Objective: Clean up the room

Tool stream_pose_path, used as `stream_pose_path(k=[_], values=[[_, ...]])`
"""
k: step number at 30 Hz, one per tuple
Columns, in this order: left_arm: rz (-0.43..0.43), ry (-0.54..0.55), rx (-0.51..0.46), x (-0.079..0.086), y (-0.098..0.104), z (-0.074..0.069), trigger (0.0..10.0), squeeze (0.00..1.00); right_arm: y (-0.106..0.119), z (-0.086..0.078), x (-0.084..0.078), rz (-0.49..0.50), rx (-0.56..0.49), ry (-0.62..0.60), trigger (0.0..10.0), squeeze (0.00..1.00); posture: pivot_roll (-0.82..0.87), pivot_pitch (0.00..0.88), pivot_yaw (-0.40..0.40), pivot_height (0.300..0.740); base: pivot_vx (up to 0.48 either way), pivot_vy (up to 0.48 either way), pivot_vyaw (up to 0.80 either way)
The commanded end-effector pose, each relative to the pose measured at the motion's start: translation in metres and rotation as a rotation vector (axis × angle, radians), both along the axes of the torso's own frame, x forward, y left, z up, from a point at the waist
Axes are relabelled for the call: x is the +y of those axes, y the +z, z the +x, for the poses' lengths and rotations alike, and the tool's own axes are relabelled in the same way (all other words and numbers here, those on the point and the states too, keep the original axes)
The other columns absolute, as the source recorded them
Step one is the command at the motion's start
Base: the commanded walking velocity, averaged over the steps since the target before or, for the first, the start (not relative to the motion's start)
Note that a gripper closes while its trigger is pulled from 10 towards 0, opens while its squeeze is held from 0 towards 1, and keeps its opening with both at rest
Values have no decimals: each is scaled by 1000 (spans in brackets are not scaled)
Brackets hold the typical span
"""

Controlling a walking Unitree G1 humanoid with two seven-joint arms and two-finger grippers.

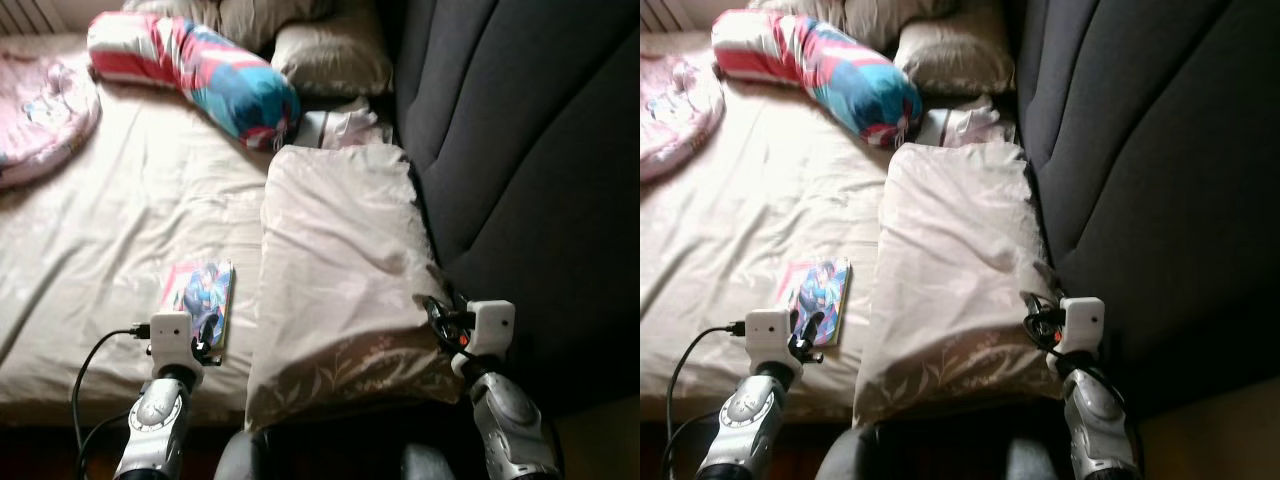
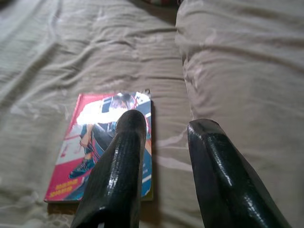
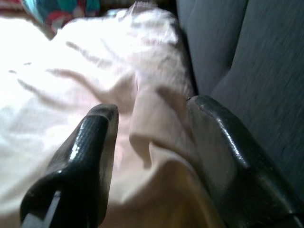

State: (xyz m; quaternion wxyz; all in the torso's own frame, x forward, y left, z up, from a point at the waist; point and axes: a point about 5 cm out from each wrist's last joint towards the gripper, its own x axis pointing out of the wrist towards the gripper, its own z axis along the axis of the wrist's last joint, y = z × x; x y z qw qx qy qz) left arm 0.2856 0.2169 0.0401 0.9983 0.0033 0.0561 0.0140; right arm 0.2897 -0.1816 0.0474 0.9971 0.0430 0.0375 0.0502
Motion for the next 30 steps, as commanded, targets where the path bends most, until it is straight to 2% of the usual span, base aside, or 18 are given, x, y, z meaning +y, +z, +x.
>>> stream_pose_path(k=[1,7,14,30], values=[[-6,18,31,8,-5,-3,10000,0,-4,-2,-1,16,8,-25,10000,0,-121,24,47,653,0,0,0],[-2,22,56,15,-8,-3,10000,0,-8,0,4,27,6,-36,10000,0,-137,8,73,653,0,0,0],[1,18,66,16,-10,-4,10000,0,-10,-1,5,29,5,-39,10000,0,-137,3,77,653,0,0,0],[-12,45,66,14,-10,2,10000,0,-12,0,-5,10,20,-51,10000,0,-125,46,57,653,-30,0,0]])
